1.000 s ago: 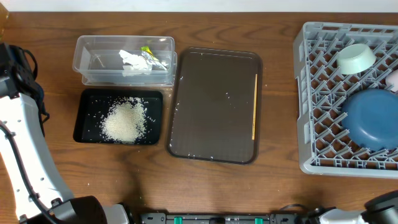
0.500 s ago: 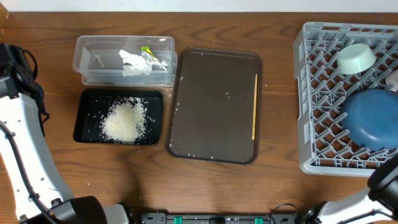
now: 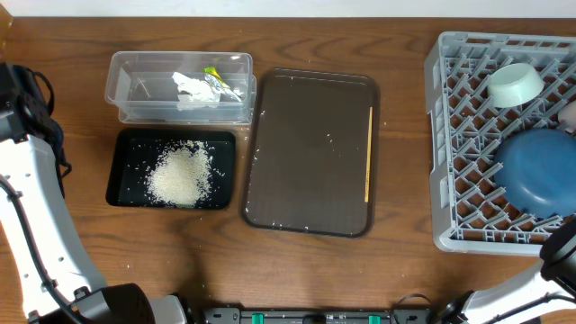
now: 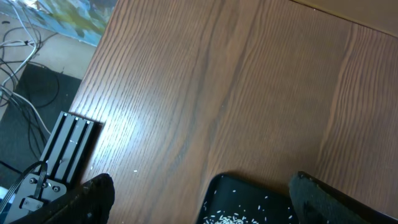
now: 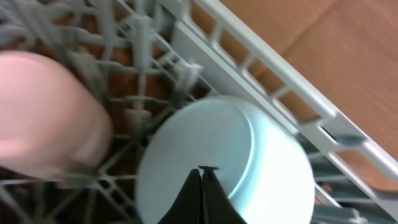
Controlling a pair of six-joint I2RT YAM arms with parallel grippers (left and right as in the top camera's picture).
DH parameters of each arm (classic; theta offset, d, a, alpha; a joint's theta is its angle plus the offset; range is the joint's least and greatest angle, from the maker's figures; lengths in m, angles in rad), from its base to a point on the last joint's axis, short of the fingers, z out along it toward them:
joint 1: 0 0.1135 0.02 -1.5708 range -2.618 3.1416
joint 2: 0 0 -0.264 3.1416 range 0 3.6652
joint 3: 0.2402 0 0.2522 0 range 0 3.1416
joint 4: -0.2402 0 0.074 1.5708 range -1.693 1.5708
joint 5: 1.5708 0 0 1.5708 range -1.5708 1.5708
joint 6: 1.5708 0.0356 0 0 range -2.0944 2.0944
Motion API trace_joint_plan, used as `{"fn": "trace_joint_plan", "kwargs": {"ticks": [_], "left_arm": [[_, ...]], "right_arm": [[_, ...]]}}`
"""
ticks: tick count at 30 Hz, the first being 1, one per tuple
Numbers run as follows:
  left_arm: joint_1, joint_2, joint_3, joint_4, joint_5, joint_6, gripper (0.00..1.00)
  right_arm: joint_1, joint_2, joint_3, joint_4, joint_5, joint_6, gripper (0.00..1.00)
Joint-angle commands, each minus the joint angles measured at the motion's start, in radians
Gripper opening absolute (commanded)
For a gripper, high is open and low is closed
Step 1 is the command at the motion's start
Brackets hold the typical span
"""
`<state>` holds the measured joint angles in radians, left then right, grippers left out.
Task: Sort waste into correct bins and load items into the dishwasher rack
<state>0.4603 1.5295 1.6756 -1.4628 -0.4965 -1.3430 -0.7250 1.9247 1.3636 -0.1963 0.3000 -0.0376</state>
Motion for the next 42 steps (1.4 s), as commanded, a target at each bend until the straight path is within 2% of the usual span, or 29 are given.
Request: {"fn": "trace_joint_plan", "kwargs": {"ticks": [1,12,19,28,36,42], "left_arm": [[0.004,-0.007,0.002,-0.006,-0.008,-0.016,0.92],[0.004,-0.007,0.002,-0.006,-0.008,-0.016,0.92],[0.004,-0.007,0.002,-0.006,-0.008,-0.016,0.92],[0.004,-0.007,0.002,-0.006,-0.008,-0.016,0.92],[0.004,-0.007,0.002,-0.006,-0.008,-0.016,0.92],[0.004,-0.007,0.002,-0.006,-0.008,-0.016,0.92]], "right_arm": [[-0.021,0.011,0.002,-0.018,0.053,-0.012,0.01],[-0.026,0.0,0.003,-0.117,0.404,0.045,0.01],[-0.024,-0.022,0.003,-0.139,0.352,0.092,0.01],[-0.024,-0.022,0.002,-0.117,-0.063,0.074,0.01],[-0.04,-0.022,0.002,-0.094,0.046,0.073,0.01],[-0.09,-0.021,0.002,-0.084,0.047,0.075,0.01]]}}
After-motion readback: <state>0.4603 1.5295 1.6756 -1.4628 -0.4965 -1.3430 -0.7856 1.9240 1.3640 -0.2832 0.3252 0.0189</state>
